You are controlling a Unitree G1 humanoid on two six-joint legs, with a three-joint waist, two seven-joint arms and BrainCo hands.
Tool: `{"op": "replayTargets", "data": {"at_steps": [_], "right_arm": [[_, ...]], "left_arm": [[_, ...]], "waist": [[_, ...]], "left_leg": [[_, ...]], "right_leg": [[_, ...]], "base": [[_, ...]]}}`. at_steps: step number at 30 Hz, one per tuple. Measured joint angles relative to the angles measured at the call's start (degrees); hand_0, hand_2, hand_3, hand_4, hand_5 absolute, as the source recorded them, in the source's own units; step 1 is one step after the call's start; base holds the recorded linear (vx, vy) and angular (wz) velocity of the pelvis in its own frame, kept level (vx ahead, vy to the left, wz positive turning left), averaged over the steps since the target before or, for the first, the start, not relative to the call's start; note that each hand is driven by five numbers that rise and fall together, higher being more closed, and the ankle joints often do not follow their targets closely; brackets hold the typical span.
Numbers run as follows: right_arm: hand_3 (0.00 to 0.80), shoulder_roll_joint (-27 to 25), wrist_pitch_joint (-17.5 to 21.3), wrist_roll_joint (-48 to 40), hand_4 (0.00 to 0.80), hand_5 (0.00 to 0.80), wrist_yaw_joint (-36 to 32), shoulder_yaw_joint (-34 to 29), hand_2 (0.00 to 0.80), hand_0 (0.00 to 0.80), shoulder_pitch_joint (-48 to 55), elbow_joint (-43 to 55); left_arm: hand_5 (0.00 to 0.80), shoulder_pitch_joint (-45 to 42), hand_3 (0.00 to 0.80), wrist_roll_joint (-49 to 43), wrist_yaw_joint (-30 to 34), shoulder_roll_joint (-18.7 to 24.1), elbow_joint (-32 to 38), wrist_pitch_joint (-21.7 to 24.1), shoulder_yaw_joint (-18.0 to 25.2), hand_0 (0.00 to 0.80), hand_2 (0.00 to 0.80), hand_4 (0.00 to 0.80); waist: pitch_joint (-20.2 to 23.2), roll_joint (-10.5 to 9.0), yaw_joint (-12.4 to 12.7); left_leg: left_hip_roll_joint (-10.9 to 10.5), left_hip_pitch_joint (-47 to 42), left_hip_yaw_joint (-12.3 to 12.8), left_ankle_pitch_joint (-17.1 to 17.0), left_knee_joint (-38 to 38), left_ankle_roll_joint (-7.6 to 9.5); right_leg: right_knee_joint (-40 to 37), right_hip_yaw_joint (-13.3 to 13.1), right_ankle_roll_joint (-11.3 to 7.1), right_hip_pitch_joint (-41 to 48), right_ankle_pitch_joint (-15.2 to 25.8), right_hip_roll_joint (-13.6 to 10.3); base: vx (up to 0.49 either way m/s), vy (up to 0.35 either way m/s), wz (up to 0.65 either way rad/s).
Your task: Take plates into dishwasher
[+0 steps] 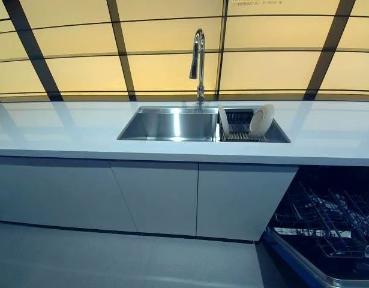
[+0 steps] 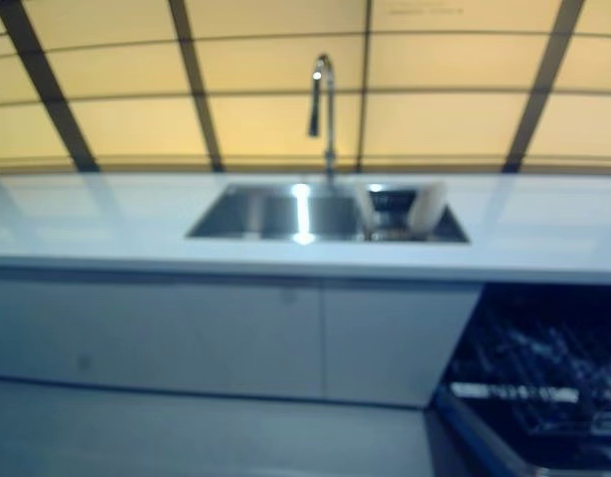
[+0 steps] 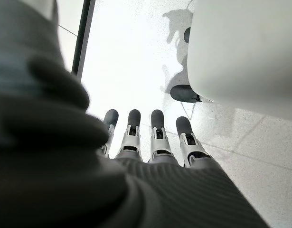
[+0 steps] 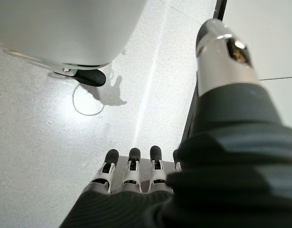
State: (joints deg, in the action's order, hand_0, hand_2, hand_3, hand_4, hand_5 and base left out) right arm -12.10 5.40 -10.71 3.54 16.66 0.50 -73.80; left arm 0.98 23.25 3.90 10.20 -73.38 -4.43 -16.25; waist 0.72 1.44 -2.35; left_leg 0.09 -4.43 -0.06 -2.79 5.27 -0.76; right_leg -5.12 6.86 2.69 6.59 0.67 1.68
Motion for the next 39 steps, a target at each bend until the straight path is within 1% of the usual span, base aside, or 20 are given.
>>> {"op": "replayTargets", "data": {"at_steps": [14, 29, 37, 39], "right_arm": [[0.0, -0.03, -0.01, 0.0, 0.0, 0.0, -0.24, 0.05, 0.0, 0.0, 0.0, 0.01], [0.0, -0.13, -1.2, 0.0, 0.0, 0.0, -1.35, 0.26, 0.0, 0.0, -0.11, 0.02], [0.0, -0.26, -2.13, 0.08, 0.0, 0.0, -2.83, 0.39, 0.0, 0.0, -0.2, 0.05], [0.0, -0.54, -2.13, 0.83, 0.0, 0.0, -3.77, 1.74, 0.0, 0.0, -0.29, 0.19]], "left_arm": [[0.0, 0.02, 0.0, 0.0, 0.1, 0.01, -0.03, -0.03, 0.01, 0.0, 0.0, 0.0], [0.0, 0.08, 0.0, -0.01, 0.06, 0.01, -0.14, 0.14, 0.04, 0.0, 0.0, 0.0], [0.0, 0.18, 0.0, -0.02, 0.06, 0.02, -0.18, 0.14, 0.12, 0.0, 0.0, 0.0], [0.0, 0.25, 0.0, -0.02, 0.06, 0.03, -0.19, 0.13, 0.23, 0.0, 0.0, 0.0]], "waist": [[-0.02, -0.04, 0.01], [-0.31, -0.36, 0.03], [-0.53, -0.43, 0.05], [-0.6, -0.44, 0.07]], "left_leg": [[0.02, 0.03, 0.04, 0.04, 0.0, -0.06], [0.03, 0.06, 0.06, 0.06, 0.0, -0.08], [0.03, 0.07, 0.09, 0.07, 0.0, -0.1], [0.04, 0.07, 0.08, 0.08, 0.0, -0.1]], "right_leg": [[0.0, -0.01, 0.02, -0.19, -0.03, 0.03], [-0.01, -0.01, 0.03, -0.27, -0.05, 0.04], [-0.01, -0.04, 0.04, -0.3, -0.06, 0.05], [-0.02, -0.05, 0.04, -0.28, -0.06, 0.06]], "base": [[0.0, 0.0, 0.0], [0.0, 0.0, 0.0], [0.0, 0.0, 0.0], [0.0, 0.0, 0.0]]}}
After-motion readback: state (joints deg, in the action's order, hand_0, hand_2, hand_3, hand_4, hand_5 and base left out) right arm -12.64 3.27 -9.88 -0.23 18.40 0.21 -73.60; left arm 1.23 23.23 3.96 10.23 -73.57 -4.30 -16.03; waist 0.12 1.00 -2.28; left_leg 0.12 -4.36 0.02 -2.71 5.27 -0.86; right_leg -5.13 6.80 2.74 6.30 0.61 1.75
